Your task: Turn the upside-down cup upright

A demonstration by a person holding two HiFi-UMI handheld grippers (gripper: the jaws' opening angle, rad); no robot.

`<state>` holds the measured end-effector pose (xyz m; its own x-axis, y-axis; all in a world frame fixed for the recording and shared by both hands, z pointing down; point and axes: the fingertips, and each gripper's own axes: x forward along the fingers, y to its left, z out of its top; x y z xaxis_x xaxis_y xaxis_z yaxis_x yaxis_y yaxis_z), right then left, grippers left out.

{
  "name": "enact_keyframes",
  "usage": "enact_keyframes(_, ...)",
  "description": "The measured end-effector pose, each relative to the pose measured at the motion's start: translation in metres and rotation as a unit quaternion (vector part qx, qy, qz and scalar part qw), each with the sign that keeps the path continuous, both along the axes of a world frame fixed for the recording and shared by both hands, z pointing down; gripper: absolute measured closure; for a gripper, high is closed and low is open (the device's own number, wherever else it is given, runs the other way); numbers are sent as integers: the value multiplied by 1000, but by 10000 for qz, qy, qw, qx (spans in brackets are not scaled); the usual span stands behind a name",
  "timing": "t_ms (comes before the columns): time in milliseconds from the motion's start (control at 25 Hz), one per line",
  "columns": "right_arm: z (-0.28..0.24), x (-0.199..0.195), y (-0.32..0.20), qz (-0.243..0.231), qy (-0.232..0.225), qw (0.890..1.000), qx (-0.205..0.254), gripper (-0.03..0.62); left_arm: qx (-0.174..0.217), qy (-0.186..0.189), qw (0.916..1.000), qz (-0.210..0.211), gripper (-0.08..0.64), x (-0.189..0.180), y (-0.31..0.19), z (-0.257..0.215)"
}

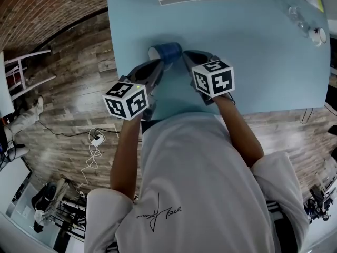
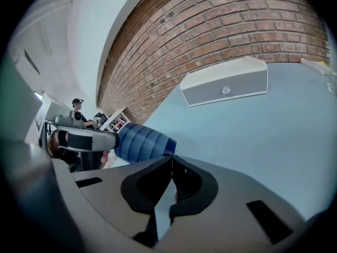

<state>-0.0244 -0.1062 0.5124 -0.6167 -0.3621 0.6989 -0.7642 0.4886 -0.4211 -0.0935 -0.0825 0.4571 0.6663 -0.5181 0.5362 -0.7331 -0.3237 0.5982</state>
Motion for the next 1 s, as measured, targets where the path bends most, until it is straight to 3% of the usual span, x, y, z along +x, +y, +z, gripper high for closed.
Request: enact_keyframes(1000, 1, 5, -6, 233, -310, 9992, -94, 571, 32, -132, 9997, 197, 541, 23, -11, -9)
